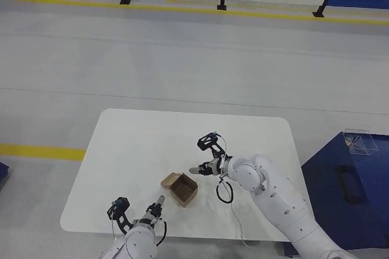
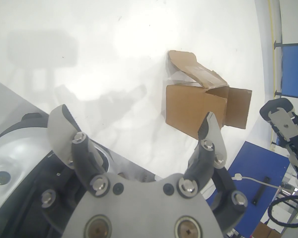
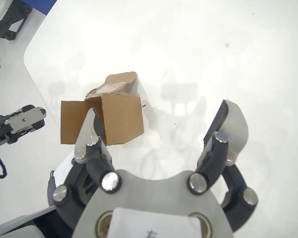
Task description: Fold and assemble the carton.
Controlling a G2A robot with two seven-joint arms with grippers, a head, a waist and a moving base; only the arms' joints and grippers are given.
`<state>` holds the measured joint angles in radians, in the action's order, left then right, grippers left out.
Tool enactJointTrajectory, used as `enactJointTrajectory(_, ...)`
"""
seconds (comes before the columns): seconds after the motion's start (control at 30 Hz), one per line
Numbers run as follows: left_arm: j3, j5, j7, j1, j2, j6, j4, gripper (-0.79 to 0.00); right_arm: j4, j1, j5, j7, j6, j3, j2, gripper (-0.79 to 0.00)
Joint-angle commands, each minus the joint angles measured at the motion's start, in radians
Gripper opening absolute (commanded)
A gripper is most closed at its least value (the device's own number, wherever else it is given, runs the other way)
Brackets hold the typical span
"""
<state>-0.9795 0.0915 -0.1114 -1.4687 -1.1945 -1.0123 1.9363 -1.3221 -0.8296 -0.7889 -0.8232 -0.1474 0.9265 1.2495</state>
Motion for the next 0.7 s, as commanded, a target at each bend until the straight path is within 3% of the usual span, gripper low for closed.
enactJointTrajectory(0.0,0.005,0.010,0.011,0.025,-0.007,0.000,-0.031,0.000,0.007,0.009,-0.004,0.061,0.065,0.009,0.005,0.000)
enactJointTrajectory(0.43,0.055,0.019,0.082,0.099,-0.059,0.000,-0.104,0.000,0.020,-0.013,-0.068,0.018,-0.017,-0.048,0.010,0.000)
enactJointTrajectory(0.67,0.067,0.010,0.067,0.123,-0.092,0.000,-0.141,0.000,0.058,0.005,-0.051,0.012,-0.028,-0.078,0.026,0.000)
